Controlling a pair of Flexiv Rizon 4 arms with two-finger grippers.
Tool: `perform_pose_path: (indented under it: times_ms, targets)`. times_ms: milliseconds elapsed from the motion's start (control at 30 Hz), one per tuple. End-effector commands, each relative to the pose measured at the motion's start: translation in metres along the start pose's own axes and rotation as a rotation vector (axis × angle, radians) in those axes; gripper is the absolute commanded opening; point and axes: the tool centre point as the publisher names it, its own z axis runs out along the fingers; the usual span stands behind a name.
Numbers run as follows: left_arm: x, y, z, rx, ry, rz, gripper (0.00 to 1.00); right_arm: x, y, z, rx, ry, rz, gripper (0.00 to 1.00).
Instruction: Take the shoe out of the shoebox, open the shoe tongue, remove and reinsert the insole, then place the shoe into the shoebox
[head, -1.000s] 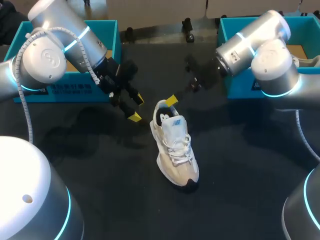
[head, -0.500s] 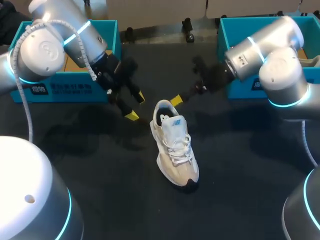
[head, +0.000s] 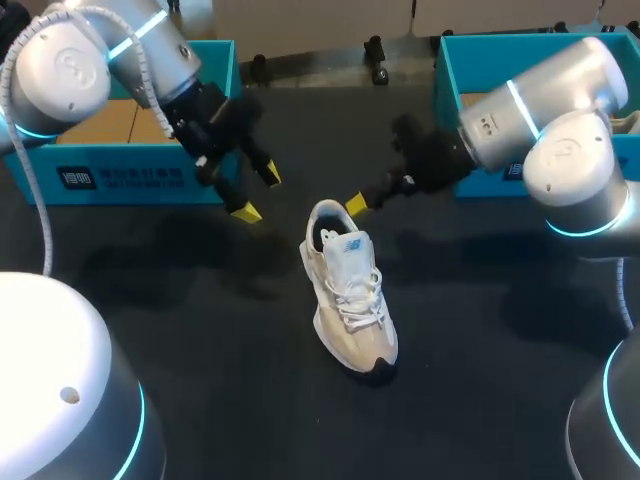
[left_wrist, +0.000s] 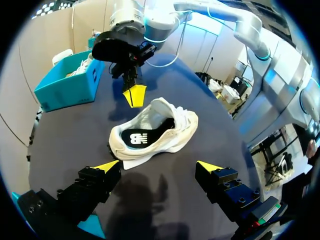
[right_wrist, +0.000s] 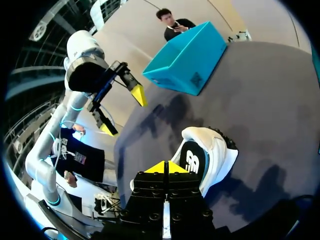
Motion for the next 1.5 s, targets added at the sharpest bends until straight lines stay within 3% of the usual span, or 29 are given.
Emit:
perform_pose_path:
  times_ms: [33,367,633,900,1233,1500]
  targets:
    - [0.004,0.002,-0.025,-0.020,-0.002,0.024,1.00,0.002,-0.001,-0.001,0.000,-0.009,0.002,0.00]
    - [0.000,0.015,-0.058,-0.070,0.028,0.088,1.00,0.002,-0.001,-0.001,0.000,-0.009,0.002,0.00]
    - [0.008,0.020,-0.082,-0.108,0.012,0.132,1.00,-0.004,0.001,0.010,0.120,-0.203,0.152,0.00]
    - [0.009,0.026,-0.094,-0.108,-0.022,0.144,1.00,-0.002,0.003,0.017,0.166,-0.364,0.197,0.00]
    - [0.009,0.026,-0.094,-0.108,-0.022,0.144,1.00,-0.001,-0.004,0.023,0.234,-0.553,0.144,0.00]
    - [0.009,0.026,-0.094,-0.108,-0.022,0.144,1.00,0.001,-0.016,0.025,0.214,-0.684,0.061,0.00]
